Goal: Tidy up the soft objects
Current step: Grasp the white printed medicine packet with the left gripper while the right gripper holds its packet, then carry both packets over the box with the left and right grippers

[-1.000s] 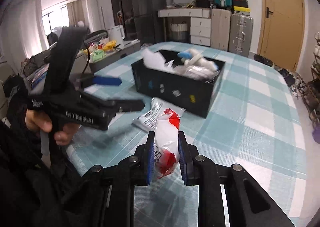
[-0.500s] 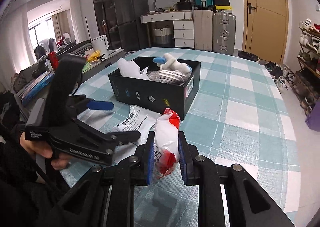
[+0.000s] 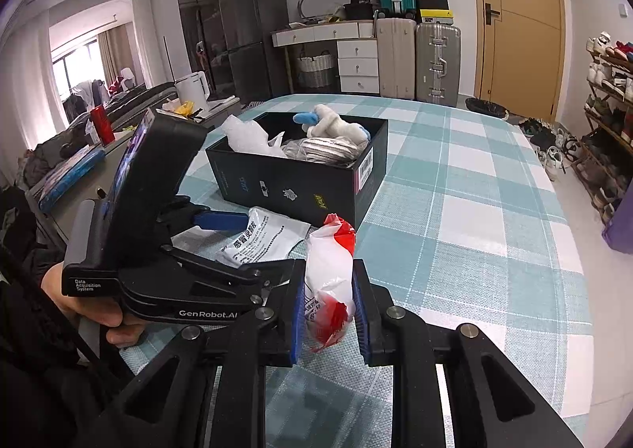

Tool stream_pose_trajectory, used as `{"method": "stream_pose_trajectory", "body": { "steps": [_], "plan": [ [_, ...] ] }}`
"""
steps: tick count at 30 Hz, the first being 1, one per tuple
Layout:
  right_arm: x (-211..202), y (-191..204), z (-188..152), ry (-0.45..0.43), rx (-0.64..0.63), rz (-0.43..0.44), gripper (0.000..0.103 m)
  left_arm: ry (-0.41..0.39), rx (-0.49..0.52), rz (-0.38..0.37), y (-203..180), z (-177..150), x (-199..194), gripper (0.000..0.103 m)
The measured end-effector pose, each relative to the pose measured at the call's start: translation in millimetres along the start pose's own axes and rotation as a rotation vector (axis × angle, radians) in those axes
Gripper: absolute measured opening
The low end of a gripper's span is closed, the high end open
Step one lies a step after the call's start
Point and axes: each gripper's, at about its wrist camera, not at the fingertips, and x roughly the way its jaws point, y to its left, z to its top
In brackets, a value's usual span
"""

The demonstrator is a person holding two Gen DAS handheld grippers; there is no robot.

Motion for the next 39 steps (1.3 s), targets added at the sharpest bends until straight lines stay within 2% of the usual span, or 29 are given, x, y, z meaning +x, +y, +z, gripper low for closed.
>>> {"method": "stream_pose_trajectory", "body": {
  "steps": [3, 7, 12, 20, 28, 39],
  "plan": [
    [-1, 0, 0, -0.001, -0.002, 0.001, 0.021, -0.009, 0.015, -0.013, 1, -2, -4, 0.050],
    [0, 2, -1, -0.005, -0.005, 0.006, 0.021, -0.013, 0.034, -0.034, 4, -6, -8, 0.046],
    [1, 6, 1, -0.011, -0.011, 0.015, 0.021, -0.037, 0.024, -0.072, 15, -11, -20, 0.035],
    [3, 13, 3, -0.018, -0.027, 0.021, 0.021, -0.052, 0.024, -0.084, 23, -17, -31, 0.030],
    [2, 19, 5, -0.027, -0.040, 0.026, 0.021, -0.070, 0.018, -0.103, 28, -18, -39, 0.030],
    [-4, 20, 10, -0.066, -0.044, 0.033, 0.021, -0.164, -0.017, -0.126, 42, -14, -73, 0.030]
  ]
}}
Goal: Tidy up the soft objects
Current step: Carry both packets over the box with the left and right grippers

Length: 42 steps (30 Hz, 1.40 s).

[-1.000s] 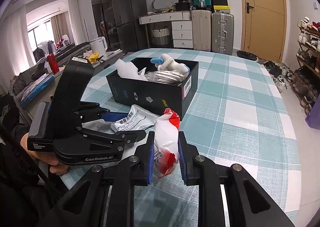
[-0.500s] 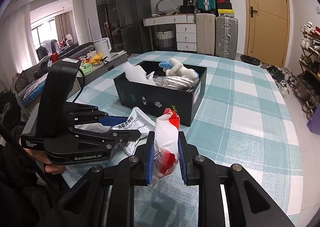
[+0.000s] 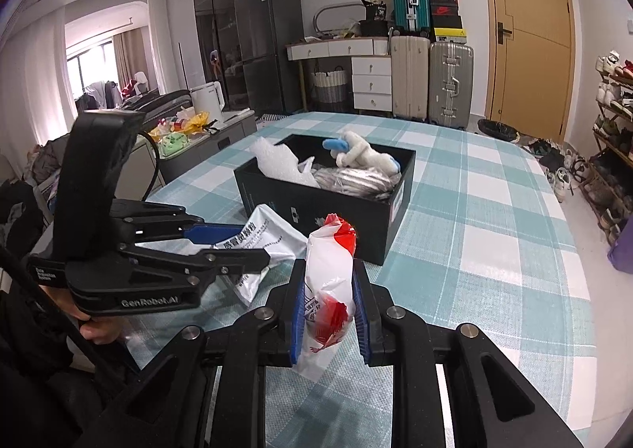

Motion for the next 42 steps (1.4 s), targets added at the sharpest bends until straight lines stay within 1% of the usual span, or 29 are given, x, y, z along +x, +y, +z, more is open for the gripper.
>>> {"method": "stream_pose_trajectory", "body": {
  "steps": [11, 18, 29, 42],
  "plan": [
    [-2, 11, 22, -0.068, -0.008, 0.025, 0.021, -0.106, -0.049, 0.032, 26, 25, -32, 0.030],
    [3, 9, 44, -0.114, 0.014, 0.042, 0.021, -0.143, -0.059, 0.045, 36, 43, -34, 0.030],
    [14, 1, 77, -0.155, 0.029, 0.043, 0.021, -0.150, -0.088, 0.056, 55, 71, -19, 0.030],
    [48, -7, 102, -0.121, 0.033, 0.081, 0.021, -0.123, -0.132, 0.068, 73, 88, 8, 0.031]
  ]
}}
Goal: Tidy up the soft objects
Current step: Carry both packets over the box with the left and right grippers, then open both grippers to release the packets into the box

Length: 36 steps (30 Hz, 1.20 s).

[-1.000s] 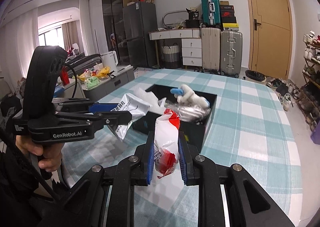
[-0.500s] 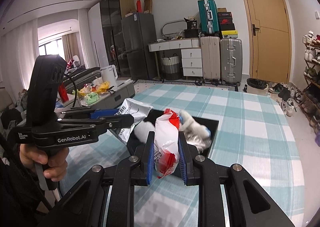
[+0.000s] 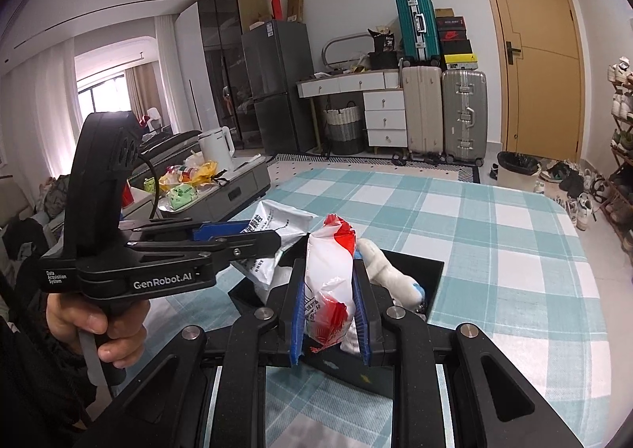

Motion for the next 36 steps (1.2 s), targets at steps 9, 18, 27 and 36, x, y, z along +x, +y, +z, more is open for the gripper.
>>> {"method": "stream_pose_trajectory", "body": {
  "steps": [9, 18, 27, 36],
  "plan": [
    [27, -6, 4, 0.043, 0.018, 0.033, 0.021, 0.034, -0.013, 0.006, 6, 6, 23, 0.031],
    [54, -13, 4, 0.102, 0.066, 0.042, 0.021, 0.090, -0.010, 0.012, 7, 3, 49, 0.031],
    [75, -20, -5, 0.161, 0.095, 0.045, 0.021, 0.123, 0.019, 0.016, 4, -6, 59, 0.031],
    [80, -24, -11, 0.179, 0.102, 0.040, 0.021, 0.123, 0.045, 0.038, 2, -13, 62, 0.031]
  ]
}}
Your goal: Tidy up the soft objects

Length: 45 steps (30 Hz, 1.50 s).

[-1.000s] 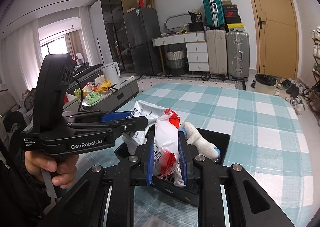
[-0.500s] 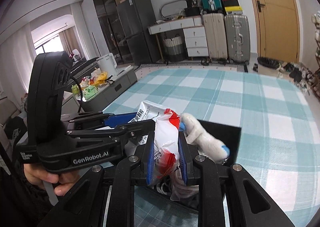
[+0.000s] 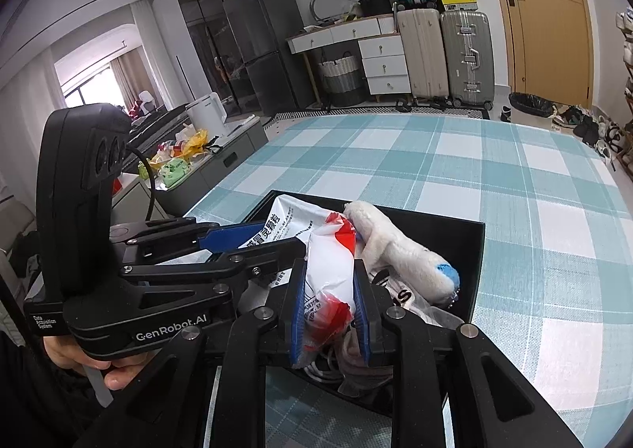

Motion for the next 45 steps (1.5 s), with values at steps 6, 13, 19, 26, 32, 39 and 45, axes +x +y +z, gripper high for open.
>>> {"method": "stream_pose_trajectory", "body": {
  "steps": [6, 13, 19, 26, 32, 39, 45],
  "plan": [
    [-5, 7, 1, 0.003, -0.074, -0.046, 0.036, 0.004, -0.012, -0.027, 0, 1, -6, 0.050],
    [-35, 6, 1, -0.057, -0.111, -0.111, 0.051, -0.043, 0.025, 0.008, -7, -3, -29, 0.070],
    [-56, 5, -10, -0.098, -0.103, -0.135, 0.082, -0.120, 0.035, 0.042, -7, -14, -56, 0.098],
    [-72, 14, -28, -0.159, -0.113, -0.158, 0.102, -0.196, 0.006, 0.042, -2, -30, -80, 0.103],
    [-74, 19, -41, -0.190, -0.135, -0.179, 0.102, -0.254, -0.006, 0.077, -1, -40, -92, 0.103],
    [-78, 22, -51, -0.244, -0.147, -0.189, 0.102, -0.290, -0.030, 0.086, 4, -53, -86, 0.103],
    [-77, 21, -58, -0.274, -0.151, -0.188, 0.102, -0.306, -0.025, 0.105, 3, -62, -75, 0.103]
  ]
}}
